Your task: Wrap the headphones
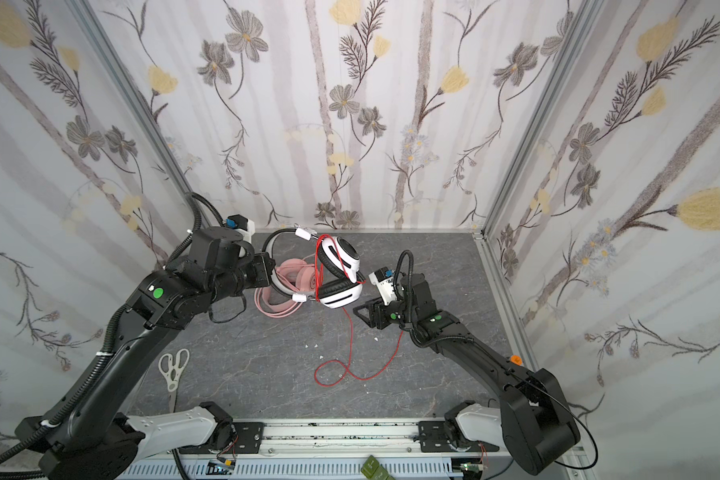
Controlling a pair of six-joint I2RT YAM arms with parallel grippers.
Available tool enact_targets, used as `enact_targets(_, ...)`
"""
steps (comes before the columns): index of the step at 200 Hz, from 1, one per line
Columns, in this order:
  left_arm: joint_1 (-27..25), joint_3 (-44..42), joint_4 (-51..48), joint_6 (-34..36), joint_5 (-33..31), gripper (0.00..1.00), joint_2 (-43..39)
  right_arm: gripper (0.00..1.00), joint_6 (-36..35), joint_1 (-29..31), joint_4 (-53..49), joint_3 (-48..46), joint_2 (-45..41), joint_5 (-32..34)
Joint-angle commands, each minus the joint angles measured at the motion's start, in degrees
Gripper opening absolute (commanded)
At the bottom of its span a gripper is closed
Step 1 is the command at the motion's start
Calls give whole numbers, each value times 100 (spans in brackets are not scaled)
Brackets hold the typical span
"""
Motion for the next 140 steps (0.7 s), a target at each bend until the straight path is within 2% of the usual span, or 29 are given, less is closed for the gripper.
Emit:
enact_targets(1,112,46,169,-468,66,0,-28,59,-34,-22,121,-206,-13,105)
enact_targets(34,205,18,246,-458,120,0,-77,57,410,107,622,-643,204,-223)
enact_targets(90,298,20,272,-430,296,0,-101,57,955,704,1334,-905,849,-177)
enact_targets(140,376,-8,255,-429,288,0,-136,58,1187,874,1522,-804,1566,-63)
